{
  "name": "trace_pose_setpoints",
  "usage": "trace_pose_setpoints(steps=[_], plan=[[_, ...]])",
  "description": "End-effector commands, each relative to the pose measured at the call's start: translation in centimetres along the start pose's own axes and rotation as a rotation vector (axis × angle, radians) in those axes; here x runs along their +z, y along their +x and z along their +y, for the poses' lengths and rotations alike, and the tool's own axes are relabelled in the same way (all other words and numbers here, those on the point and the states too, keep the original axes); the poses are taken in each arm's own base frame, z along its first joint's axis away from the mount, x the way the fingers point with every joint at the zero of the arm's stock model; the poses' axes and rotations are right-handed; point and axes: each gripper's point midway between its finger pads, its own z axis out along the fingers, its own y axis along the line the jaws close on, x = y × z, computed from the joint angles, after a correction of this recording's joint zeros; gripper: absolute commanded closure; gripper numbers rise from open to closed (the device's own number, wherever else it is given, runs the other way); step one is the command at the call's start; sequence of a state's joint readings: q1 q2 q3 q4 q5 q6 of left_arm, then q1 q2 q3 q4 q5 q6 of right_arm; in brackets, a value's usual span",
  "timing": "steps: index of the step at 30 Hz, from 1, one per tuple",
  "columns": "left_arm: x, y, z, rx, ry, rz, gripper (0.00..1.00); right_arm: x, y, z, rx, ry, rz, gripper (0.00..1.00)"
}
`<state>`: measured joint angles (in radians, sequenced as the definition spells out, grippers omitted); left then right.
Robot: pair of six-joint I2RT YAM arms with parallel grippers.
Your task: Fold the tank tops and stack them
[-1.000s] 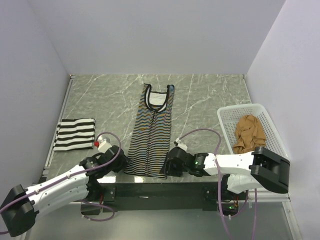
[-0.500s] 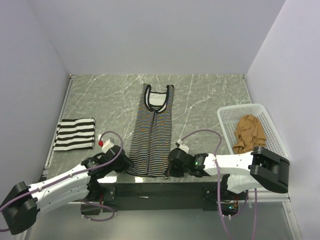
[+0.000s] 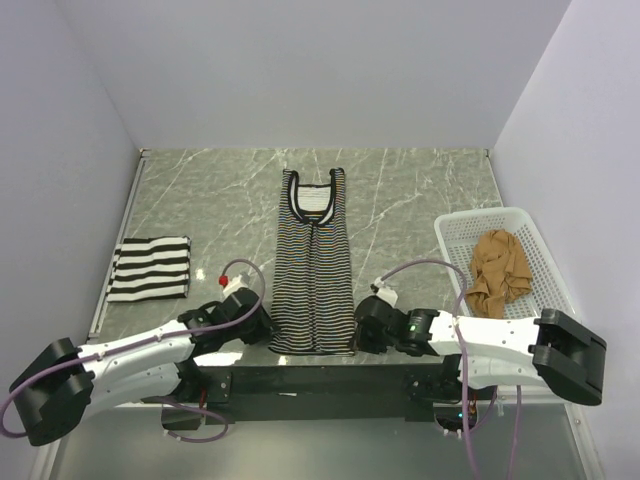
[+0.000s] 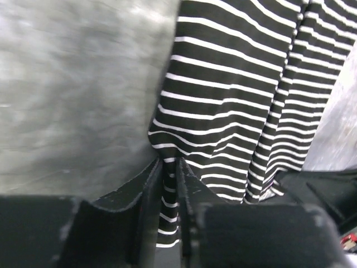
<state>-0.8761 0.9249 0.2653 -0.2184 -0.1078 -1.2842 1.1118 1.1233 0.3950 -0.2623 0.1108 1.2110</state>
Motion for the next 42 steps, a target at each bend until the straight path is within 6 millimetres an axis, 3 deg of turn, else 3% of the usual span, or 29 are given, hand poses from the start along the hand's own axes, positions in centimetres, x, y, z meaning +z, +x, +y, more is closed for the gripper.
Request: trace_pose_setpoints(steps=[1,6,14,25,33,42], plan=[[-0.1,1.1,-1.2,0.067,0.035,0.041,0.76,-0.2,0.2,-3.9,-0.036,0.119,-0.01,1.0],[-0.5,1.7,-1.3,0.078,0.04,0.059,0.61,-0.4,0.3,-3.8,-0.033,0.092,-0.009,1.0],[-1.3,1.8,1.0,-0.009,-0.041,0.042,0.56,-0.5,0.2,-3.2,-0.06,0.084,-0.005,0.71],[-2.3,2.8,2.0,-0.044,-0.023,0.068,0.54,-0.6,0.2,-2.5,-0.095,0.081,0.013,0.65],[-1.3,3.2,0.1,0.021,0.075,0.083,0.48,-0.2,0.5,-3.2,-0.082,0.09,0.019,0.62],[0.1,4.1,1.6,0.053,0.0,0.112,0.53,-0.1,0.6,-2.9,-0.079,0.069,0.019,0.58]])
